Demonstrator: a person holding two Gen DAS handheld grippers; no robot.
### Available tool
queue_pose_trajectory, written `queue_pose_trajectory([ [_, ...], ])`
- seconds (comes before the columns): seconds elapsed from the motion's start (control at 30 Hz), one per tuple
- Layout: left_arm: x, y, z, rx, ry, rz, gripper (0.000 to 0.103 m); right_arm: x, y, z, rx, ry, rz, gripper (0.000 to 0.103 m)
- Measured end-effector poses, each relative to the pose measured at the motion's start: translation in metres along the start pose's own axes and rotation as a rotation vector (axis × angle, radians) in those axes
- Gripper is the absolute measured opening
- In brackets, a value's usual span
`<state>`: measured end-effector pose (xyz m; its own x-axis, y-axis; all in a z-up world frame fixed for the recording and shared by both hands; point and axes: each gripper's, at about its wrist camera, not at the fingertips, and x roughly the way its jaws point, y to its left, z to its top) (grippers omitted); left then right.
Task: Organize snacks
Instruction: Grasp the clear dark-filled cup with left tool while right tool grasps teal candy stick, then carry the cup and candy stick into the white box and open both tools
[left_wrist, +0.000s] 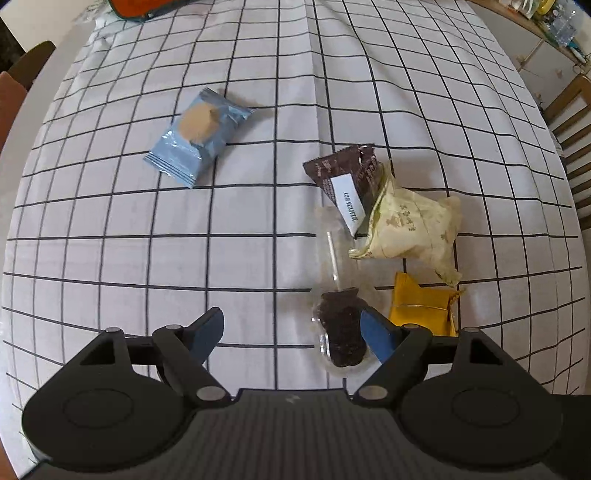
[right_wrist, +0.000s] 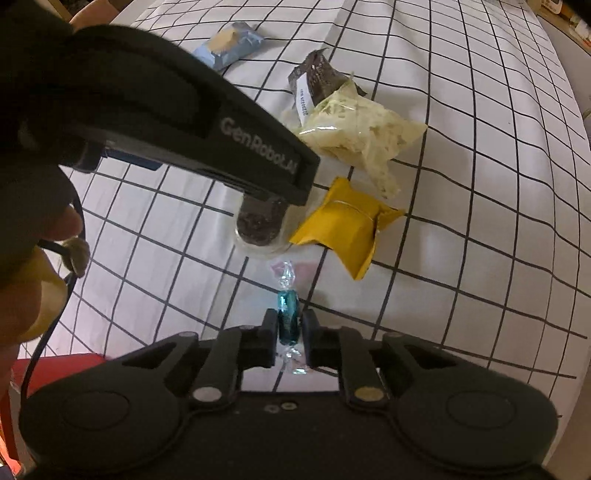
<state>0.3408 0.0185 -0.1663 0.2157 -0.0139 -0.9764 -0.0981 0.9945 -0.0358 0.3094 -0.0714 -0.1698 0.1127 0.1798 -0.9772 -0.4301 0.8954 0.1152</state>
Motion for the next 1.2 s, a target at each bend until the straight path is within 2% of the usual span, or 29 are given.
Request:
queue_pose_trajectory([
  [0.27,0.005,-0.011,0.002,0.004,-0.012,-0.022,0.079,-0.004,-0.014,-0.008,-0.001,-0.017,0.009,0.010],
  [0.37,0.009,-0.014,0.002,0.006,0.004,-0.028,0.064,-0.008,-0.024,-0.013,0.003,-0.021,0.014,0.010],
  [0.43,0.011,-0.015,0.001,0.000,0.011,-0.035,0.062,-0.010,-0.025,-0.013,0.006,-0.024,0.018,0.010],
  [0.57,0.012,-0.016,0.002,0.012,0.003,-0.026,0.046,-0.015,-0.029,-0.011,0.013,-0.030,0.024,0.010],
  [0.63,0.011,-0.015,0.002,0.017,-0.001,-0.025,0.045,-0.017,-0.030,-0.012,0.018,-0.034,0.026,0.010],
  [0.7,0.008,-0.014,0.001,0.011,-0.017,-0.035,0.040,-0.020,-0.030,-0.010,0.024,-0.039,0.027,0.010],
  [0.97,0.003,0.004,0.002,-0.081,-0.028,-0.055,0.040,-0.039,-0.040,-0.019,0.060,-0.071,0.042,0.010],
  [1.2,-0.018,0.029,-0.002,-0.144,-0.061,-0.078,0.040,-0.058,-0.054,-0.027,0.110,-0.117,0.060,0.011],
])
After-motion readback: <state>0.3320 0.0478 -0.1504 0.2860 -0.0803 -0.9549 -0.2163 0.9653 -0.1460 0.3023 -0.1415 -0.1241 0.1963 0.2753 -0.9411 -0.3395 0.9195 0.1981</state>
